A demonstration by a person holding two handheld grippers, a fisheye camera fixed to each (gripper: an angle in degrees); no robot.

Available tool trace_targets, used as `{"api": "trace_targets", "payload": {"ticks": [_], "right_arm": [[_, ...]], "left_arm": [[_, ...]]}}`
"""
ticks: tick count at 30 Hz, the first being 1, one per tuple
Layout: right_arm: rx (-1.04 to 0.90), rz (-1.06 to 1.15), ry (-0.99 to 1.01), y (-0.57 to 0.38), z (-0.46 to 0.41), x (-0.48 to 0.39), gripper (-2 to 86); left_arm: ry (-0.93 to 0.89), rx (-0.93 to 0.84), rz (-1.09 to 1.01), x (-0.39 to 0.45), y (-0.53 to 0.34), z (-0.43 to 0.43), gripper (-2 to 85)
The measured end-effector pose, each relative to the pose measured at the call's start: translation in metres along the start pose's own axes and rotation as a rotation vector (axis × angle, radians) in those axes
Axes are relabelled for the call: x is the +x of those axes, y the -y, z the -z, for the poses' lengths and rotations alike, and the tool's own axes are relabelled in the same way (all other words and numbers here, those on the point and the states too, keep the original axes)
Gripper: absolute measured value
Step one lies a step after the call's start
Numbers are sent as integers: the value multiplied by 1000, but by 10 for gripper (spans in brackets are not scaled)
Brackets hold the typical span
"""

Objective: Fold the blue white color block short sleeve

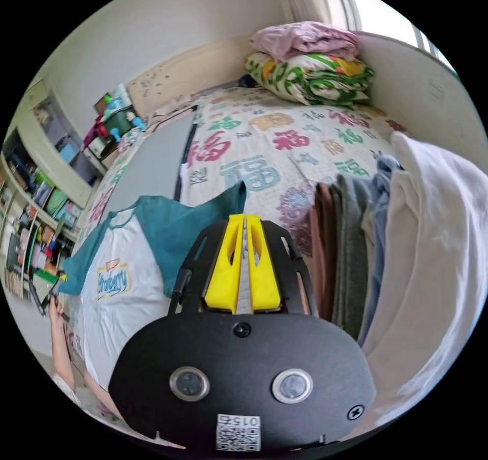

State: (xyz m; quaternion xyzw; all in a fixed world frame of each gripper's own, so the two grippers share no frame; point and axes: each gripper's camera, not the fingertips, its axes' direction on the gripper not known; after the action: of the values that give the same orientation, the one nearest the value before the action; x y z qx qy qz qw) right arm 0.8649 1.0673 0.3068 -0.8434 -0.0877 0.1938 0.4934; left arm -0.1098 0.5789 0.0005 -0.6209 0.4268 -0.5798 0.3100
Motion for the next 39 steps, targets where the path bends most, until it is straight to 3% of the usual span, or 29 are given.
{"api": "trace_targets", "payload": {"ticks": [3, 9, 15, 20, 31, 34, 39], "right_arm": [[12, 39, 36, -2, -2, -4, 42], [-9, 402, 159, 2, -15, -103, 11], [-143, 521, 227, 20, -74, -194, -9], [-176, 549, 109, 32, -120, -226, -8], [-122, 632, -141, 45, -152, -241, -9], [-174, 673, -74, 36, -133, -223, -9], [-110, 707, 251, -30, -30, -140, -7]], "left_arm": [[-64, 62, 16, -16, -8, 7, 105], [-164, 114, -260, 59, 17, 2, 79], [-247, -65, -362, 136, 64, -80, 81], [-208, -163, -369, 160, 88, -140, 66], [-166, -178, -324, 147, 109, -191, 40], [-249, -181, -300, 130, 100, -182, 82], [-448, -114, -352, 80, 33, -105, 107]]}}
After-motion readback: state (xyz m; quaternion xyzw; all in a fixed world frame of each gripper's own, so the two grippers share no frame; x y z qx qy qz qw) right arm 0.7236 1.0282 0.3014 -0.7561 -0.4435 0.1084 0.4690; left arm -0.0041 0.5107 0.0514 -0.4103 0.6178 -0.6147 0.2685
